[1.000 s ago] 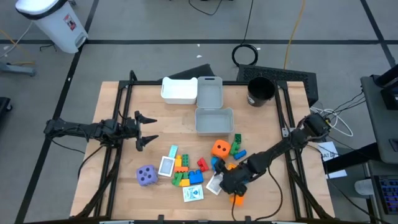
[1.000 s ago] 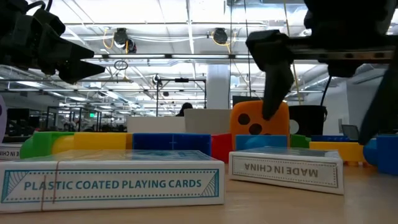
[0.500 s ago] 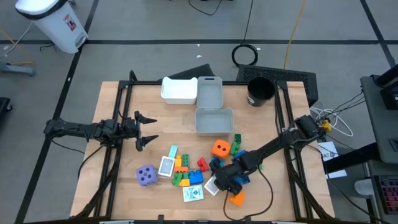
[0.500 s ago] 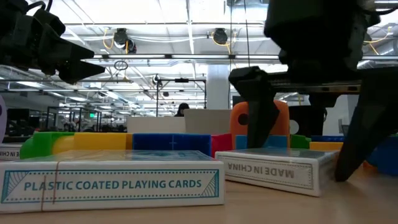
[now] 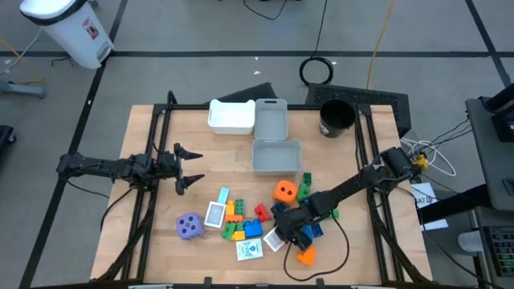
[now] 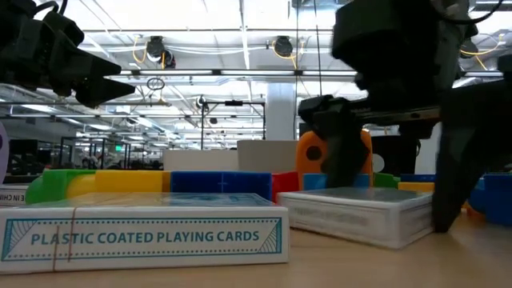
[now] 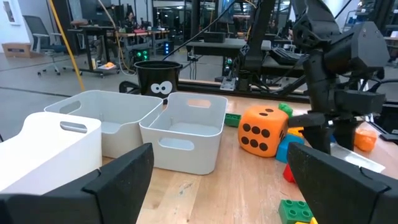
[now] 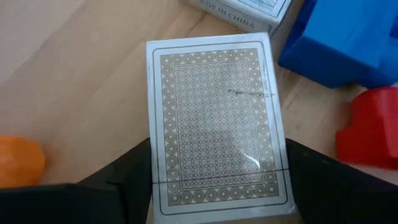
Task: Pick & Place Toys
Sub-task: Put the brown playing card box into the top gray bin
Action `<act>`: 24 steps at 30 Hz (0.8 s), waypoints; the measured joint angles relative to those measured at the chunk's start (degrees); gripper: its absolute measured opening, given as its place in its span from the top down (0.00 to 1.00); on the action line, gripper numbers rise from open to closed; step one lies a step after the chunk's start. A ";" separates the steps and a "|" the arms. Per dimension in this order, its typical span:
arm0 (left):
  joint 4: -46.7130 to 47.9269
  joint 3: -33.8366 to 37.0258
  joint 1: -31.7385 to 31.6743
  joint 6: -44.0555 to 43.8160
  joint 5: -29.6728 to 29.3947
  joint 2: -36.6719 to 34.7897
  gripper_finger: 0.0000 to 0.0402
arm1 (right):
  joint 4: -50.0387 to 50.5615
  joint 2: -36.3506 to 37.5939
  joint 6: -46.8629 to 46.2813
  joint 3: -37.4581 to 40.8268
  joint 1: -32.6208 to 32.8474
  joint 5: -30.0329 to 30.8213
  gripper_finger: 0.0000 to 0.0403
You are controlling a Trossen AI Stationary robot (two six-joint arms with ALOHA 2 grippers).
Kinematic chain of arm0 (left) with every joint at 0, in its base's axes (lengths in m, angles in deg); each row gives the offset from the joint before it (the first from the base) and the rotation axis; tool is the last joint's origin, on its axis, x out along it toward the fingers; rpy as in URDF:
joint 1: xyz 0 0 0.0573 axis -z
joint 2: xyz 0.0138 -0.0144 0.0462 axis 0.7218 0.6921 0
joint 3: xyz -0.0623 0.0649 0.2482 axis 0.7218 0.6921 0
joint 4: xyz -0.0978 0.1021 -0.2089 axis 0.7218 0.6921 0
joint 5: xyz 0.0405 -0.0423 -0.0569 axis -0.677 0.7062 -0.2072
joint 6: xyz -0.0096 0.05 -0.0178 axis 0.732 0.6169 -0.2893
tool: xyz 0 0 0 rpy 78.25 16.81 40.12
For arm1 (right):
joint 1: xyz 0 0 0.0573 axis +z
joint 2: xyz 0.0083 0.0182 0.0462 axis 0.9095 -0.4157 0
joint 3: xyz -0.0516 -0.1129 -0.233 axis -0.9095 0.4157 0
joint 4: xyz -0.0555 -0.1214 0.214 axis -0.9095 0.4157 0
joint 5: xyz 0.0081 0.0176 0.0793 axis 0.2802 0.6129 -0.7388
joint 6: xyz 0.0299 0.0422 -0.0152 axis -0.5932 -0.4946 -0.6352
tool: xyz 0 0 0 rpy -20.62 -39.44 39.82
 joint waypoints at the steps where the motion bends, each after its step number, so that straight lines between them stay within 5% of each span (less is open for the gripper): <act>1: -0.01 0.00 0.00 0.01 0.00 0.00 0.07 | 0.88 1.27 -0.48 0.14 0.25 0.14 0.33; 11: 0.02 0.00 -0.01 0.02 0.00 -0.01 0.07 | 3.24 18.93 -5.38 0.00 1.82 0.37 0.32; 15: -0.02 0.00 0.00 0.02 0.00 -0.02 0.07 | 4.22 25.70 -4.93 -0.02 0.32 6.39 0.33; 24: 0.00 0.00 0.00 0.02 0.00 0.00 0.07 | 5.35 33.06 0.00 -0.06 -12.36 11.59 0.32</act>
